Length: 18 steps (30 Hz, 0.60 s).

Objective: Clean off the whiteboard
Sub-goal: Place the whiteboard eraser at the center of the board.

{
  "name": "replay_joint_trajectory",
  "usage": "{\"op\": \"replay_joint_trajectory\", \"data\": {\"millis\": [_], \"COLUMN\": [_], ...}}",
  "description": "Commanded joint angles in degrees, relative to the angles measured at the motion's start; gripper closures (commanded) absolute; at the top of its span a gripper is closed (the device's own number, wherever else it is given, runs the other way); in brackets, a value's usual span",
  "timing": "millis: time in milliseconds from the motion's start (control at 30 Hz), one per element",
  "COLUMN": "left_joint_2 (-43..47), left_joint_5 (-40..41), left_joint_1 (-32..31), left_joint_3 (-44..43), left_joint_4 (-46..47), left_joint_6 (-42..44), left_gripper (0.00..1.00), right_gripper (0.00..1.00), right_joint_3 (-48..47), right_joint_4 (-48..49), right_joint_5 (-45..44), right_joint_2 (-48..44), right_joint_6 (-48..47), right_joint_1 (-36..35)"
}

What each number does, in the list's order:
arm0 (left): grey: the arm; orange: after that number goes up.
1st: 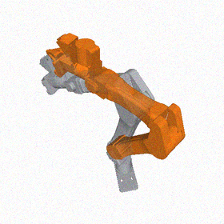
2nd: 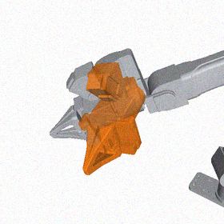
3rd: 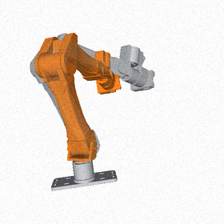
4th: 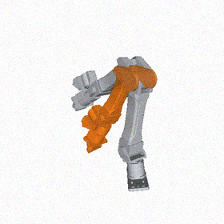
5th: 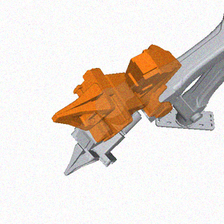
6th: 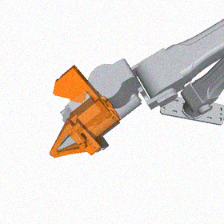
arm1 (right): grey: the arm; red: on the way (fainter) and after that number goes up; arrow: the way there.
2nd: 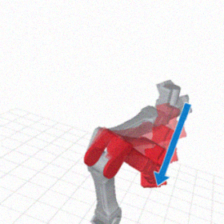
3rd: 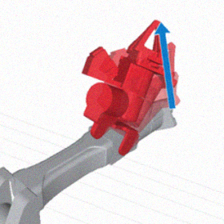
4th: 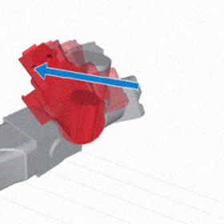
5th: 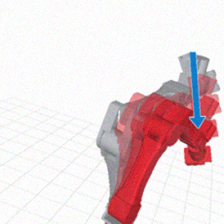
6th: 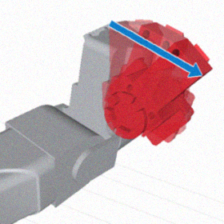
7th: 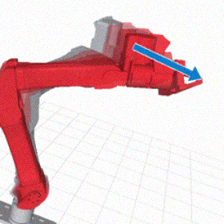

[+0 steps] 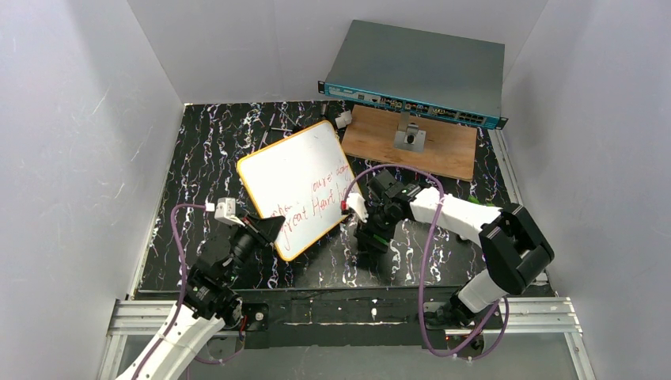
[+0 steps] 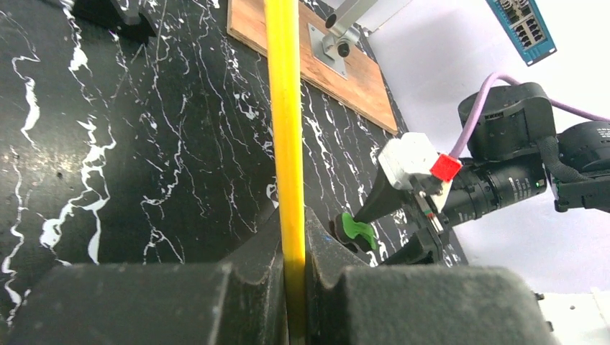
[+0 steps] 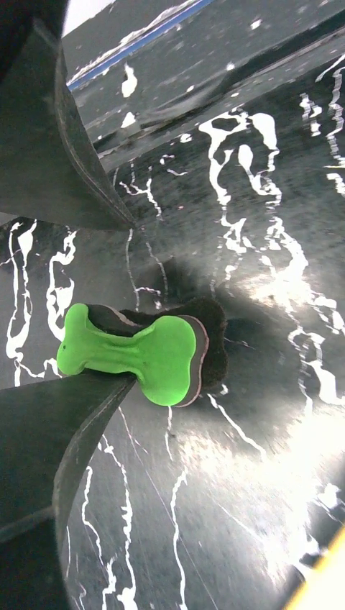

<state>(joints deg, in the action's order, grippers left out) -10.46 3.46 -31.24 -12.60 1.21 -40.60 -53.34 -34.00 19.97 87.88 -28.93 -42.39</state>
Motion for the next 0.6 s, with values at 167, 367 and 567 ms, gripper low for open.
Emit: {"op": "replay_joint_trajectory", "data": {"millis": [167,367,567], "left_joint_2": [0.65,0.82,1.23], "left_joint_5": [-1.37,-1.27,-1.99], "left_joint_1": [0.04,0.04,0.0], "left_joint_3": [-1.55,-0.64,-1.89], "left_joint_4": [6.8,7.39,6.8], "left_joint_6": [-1.35,-1.73,-1.23], "left_gripper": [1.0,1.0,1.0], "right_gripper": [0.62,0.33,0.57], "right_joint_3": [-4.57,-2.32,-2.93], "right_joint_4": [0.89,2.45,2.17], "right_joint_5": [2.55,-0.26,-2.27], "right_joint_2": [0.43,-0.26,1.83], "right_joint_6": [1.86,2.01,2.06], "right_joint_1": [1.41,1.81,1.71]}}
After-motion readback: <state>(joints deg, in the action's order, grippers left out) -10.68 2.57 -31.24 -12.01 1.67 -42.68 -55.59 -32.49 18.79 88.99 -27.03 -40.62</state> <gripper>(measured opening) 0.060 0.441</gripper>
